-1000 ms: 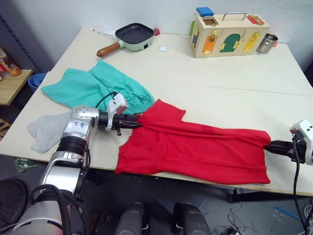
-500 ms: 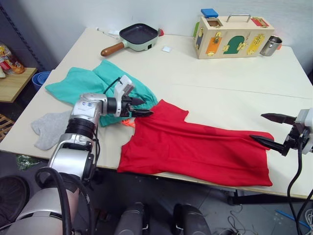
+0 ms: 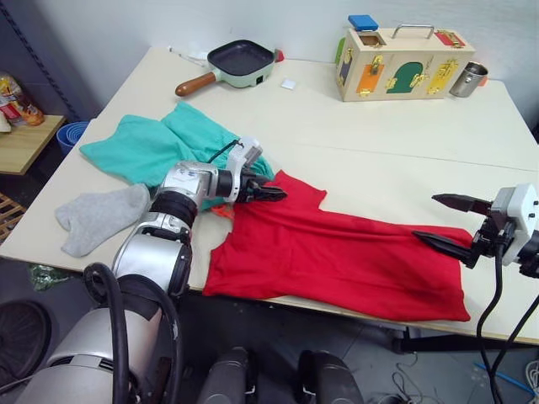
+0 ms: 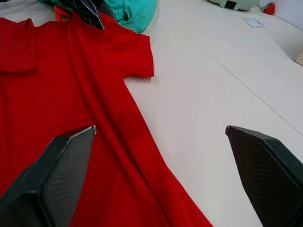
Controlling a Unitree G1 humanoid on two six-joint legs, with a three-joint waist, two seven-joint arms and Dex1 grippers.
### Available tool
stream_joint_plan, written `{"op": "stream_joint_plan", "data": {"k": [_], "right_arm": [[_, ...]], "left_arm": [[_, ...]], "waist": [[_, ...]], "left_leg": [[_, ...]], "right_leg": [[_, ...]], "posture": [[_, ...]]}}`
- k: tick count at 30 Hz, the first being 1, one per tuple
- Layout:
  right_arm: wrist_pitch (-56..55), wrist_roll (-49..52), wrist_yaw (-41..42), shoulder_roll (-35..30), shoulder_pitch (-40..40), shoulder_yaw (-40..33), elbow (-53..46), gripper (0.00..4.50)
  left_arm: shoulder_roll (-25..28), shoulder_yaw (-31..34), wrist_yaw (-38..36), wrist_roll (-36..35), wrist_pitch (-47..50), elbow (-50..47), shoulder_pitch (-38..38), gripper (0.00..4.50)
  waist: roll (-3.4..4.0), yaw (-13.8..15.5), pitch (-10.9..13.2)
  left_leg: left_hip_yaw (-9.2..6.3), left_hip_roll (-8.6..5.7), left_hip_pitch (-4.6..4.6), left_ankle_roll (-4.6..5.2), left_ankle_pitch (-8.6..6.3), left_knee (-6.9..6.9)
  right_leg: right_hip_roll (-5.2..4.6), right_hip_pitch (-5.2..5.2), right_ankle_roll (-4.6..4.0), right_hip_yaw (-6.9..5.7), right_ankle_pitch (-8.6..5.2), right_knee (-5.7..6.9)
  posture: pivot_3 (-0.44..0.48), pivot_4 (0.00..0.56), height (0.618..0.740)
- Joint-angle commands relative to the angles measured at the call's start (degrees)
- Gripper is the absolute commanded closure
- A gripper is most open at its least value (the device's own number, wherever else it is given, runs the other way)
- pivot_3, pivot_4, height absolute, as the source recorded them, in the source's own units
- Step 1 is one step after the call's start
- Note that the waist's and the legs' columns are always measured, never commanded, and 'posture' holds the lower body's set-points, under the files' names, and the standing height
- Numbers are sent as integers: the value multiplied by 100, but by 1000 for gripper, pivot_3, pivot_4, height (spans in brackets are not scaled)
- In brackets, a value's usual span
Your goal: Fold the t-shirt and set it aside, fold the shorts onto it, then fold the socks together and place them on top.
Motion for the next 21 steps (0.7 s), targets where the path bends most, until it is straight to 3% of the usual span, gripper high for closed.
{"op": "stream_joint_plan", "data": {"k": [1,7,11,14,21], "right_arm": [[11,140,-79,17,49,-164,-238,0],[24,182,-178,66,165,-157,-366,0],[34,189,-206,79,208,-156,-415,0],[53,205,-280,144,329,-163,-515,0],[80,218,-396,263,520,-143,-614,0]], "left_arm": [[-13,107,10,-8,-148,-18,-180,2725],[43,200,-637,-136,-1195,-391,167,4478],[170,63,-1187,-45,-2115,-782,568,4478],[510,-364,-1223,440,-3577,-1219,1226,4478],[694,-524,-1543,397,-5802,-1547,1938,4478]], "waist": [[0,1,0],[0,3,0],[0,-2,0],[1,-9,-1],[1,9,-1]], "left_leg": [[0,0,0,0,0,0],[0,0,0,0,0,1],[2,0,0,0,0,1],[2,0,3,0,0,0],[1,-1,2,2,-2,6]], "right_leg": [[0,0,0,0,0,0],[-1,0,0,0,0,0],[-2,0,-1,1,0,-1],[-2,0,-1,2,0,-1],[-45,0,-4,-3,2,0]], "posture": [[0,150,740],[0,150,740],[0,150,740],[0,150,740],[0,150,740]]}}
